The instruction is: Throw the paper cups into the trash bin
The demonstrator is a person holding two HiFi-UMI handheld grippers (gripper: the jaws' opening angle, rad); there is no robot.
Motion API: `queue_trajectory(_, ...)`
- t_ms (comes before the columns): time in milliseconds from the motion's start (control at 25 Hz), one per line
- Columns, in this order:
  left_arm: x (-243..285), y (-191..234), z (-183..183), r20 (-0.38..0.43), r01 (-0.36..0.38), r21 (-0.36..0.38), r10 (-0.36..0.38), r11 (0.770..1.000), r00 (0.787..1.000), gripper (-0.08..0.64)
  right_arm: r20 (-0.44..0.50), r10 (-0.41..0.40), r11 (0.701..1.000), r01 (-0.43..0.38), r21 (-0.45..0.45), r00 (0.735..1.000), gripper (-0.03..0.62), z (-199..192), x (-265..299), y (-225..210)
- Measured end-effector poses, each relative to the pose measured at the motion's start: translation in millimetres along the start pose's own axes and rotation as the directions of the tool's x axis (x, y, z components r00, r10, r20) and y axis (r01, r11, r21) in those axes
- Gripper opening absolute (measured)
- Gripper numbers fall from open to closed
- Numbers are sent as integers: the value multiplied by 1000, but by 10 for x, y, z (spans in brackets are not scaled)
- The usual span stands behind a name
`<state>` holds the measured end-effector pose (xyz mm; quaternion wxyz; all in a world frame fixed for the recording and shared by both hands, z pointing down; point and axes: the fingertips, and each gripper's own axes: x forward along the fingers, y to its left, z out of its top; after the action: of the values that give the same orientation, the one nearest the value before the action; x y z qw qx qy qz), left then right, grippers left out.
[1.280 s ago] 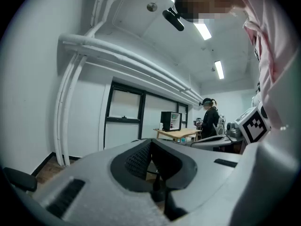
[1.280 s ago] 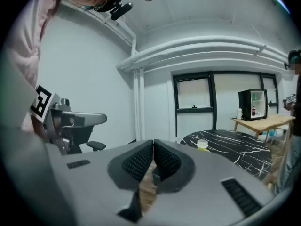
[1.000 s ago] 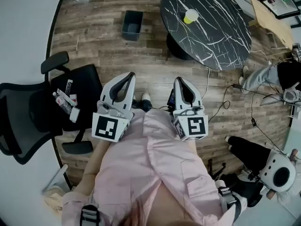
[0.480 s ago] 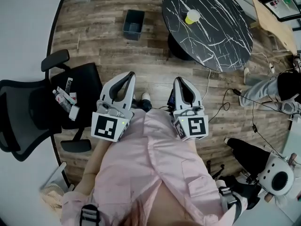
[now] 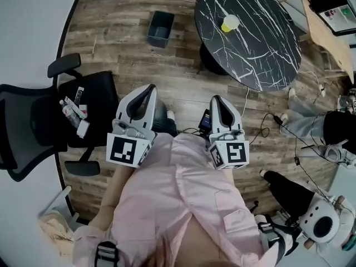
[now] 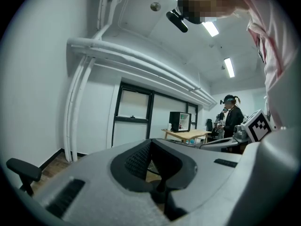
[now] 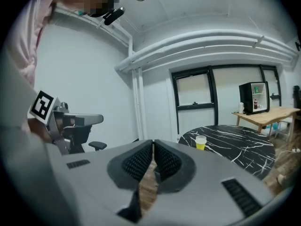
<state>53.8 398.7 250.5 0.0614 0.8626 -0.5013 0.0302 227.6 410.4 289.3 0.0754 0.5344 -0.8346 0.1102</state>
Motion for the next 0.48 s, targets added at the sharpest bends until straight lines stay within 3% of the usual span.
queue_trajectory(360, 159, 157, 34, 10, 21, 1, -21, 1000, 1000, 15, -18, 4, 1000, -4, 11, 1000, 34, 33, 329, 12)
queue_trajectory(480, 284, 304, 65, -4, 35, -33, -35, 999, 999, 15, -19, -8, 1000, 8, 16, 1000, 34, 104, 521, 24)
